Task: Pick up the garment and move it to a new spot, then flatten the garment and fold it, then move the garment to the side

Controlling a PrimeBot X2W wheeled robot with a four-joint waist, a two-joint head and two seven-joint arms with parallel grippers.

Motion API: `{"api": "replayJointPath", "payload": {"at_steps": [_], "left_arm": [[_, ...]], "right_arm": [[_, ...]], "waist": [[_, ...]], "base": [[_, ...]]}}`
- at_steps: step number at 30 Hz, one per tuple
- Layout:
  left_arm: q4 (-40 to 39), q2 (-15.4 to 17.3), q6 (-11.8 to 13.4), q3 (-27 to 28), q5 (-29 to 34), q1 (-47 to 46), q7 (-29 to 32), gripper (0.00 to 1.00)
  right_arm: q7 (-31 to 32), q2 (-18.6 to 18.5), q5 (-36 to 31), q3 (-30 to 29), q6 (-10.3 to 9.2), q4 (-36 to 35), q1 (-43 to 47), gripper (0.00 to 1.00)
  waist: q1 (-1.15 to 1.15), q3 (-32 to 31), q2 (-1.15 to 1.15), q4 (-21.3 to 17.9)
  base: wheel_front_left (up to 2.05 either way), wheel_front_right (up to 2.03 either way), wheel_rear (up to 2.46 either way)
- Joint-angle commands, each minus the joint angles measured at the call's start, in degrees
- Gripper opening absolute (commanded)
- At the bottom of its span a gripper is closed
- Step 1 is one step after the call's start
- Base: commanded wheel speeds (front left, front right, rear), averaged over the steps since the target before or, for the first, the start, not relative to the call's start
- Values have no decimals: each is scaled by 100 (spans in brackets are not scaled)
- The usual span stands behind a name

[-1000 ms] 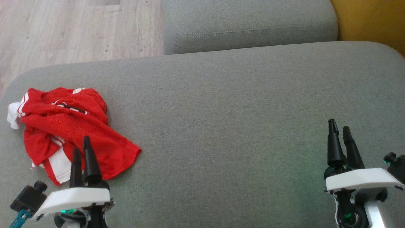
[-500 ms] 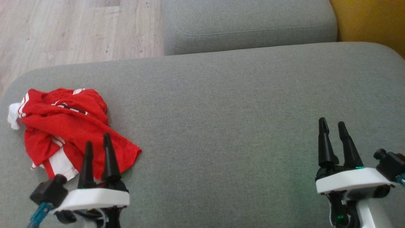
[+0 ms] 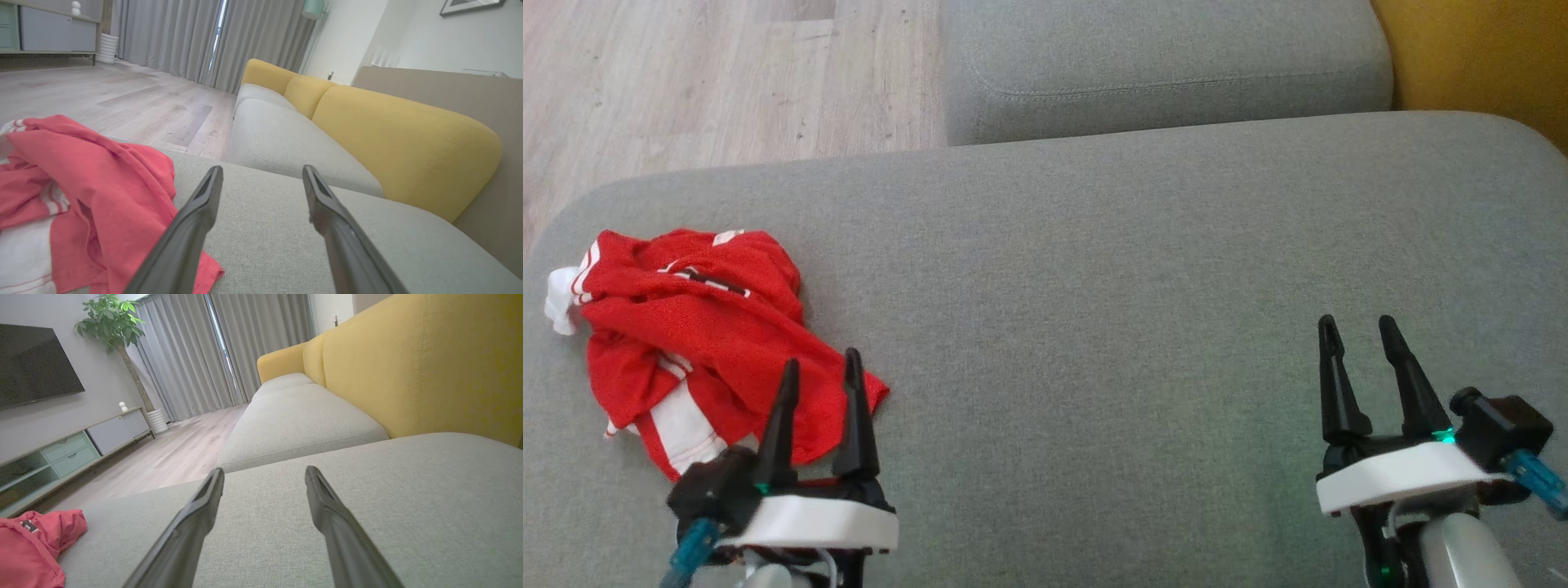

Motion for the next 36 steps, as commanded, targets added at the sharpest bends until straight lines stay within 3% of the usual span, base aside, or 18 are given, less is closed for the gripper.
{"api": "replayJointPath", "payload": {"at_steps": [1,14,29,35,36], "left_arm": [[-197,89,28,69,158,-141,-63,100],[-148,257,283,-217,948,-179,-284,100],[3,588,591,-1110,2498,-349,-572,100],[-125,510,708,-1080,2462,-324,-656,100],[-191,436,660,-933,2217,-285,-656,100]], "right_arm": [[-82,-43,-162,126,-3,-186,-225,100],[-302,-48,-1232,269,-4,-233,-244,100],[-589,-55,-2622,508,-4,-416,-282,100],[-672,-57,-2655,558,-4,-492,-264,100],[-672,-57,-2367,520,-4,-472,-243,100]], "waist": [[0,1,0,-1],[0,-3,0,-4],[0,39,0,-28],[0,50,0,-19],[0,57,0,-10]], "base": [[0,0,0],[0,0,0],[0,0,0],[0,0,0],[0,0,0]]}}
